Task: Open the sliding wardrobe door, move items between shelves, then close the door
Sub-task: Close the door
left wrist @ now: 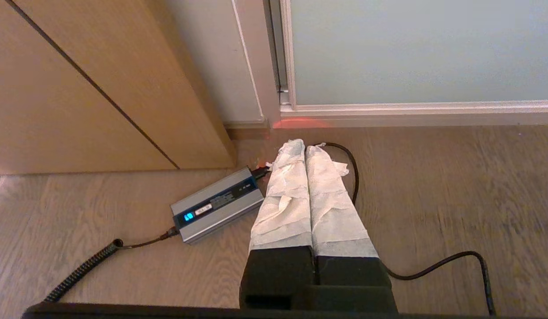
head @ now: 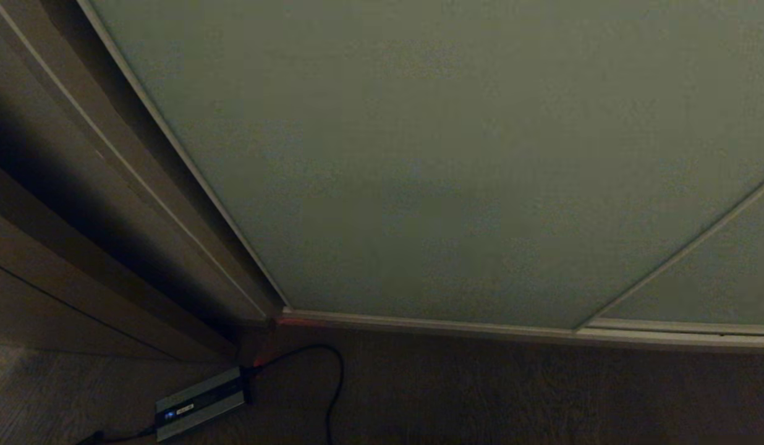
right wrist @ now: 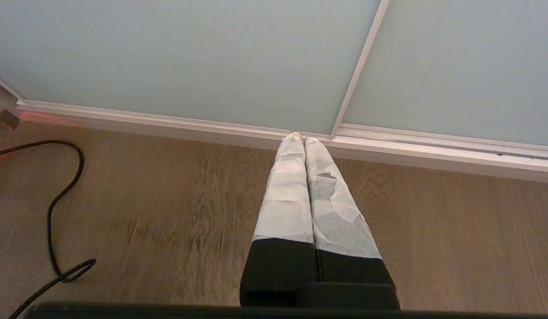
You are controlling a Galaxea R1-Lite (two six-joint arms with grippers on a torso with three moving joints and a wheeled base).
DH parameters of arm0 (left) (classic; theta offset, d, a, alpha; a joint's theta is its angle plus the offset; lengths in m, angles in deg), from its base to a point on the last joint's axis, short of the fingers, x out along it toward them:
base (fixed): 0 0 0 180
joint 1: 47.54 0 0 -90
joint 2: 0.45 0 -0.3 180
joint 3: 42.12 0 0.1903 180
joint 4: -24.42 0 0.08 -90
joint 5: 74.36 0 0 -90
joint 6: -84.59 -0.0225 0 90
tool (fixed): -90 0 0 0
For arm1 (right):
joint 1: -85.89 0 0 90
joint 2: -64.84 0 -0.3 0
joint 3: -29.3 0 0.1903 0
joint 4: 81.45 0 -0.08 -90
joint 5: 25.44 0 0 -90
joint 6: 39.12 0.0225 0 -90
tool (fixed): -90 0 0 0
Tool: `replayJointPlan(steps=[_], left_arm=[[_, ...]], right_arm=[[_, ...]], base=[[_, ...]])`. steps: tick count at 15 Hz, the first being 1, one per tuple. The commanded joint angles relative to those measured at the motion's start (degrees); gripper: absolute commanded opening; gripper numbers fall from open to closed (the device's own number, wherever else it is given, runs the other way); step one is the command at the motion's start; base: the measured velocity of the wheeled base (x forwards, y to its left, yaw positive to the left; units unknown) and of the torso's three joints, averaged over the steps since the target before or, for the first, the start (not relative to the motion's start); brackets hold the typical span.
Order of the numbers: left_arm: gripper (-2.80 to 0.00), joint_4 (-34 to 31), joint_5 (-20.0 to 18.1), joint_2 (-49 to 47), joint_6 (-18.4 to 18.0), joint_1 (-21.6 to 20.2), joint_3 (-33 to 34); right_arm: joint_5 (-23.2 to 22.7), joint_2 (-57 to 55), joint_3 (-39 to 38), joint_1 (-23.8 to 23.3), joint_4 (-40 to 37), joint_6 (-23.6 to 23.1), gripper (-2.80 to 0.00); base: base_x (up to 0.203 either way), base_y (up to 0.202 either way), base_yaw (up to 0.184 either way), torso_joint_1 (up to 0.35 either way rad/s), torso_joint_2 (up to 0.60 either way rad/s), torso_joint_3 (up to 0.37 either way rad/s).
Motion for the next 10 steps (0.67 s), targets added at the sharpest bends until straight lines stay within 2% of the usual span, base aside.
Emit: replayJointPlan(steps=[1, 10], left_arm=[[-2.80, 0.0, 0.0, -0.1, 0.0, 0.0, 0.0], [-2.80, 0.0, 0.0, -0.1, 0.0, 0.0, 0.0]], right_arm=[[0.1, -0.1, -0.2, 0.0, 0.0, 0.0, -2.80], [0.1, 0.0, -0.3, 0.0, 0.0, 0.0, -2.80]], base=[[0.000, 0.000, 0.000, 0.000, 0.00, 0.000], [0.000, 0.000, 0.000, 0.000, 0.00, 0.000]])
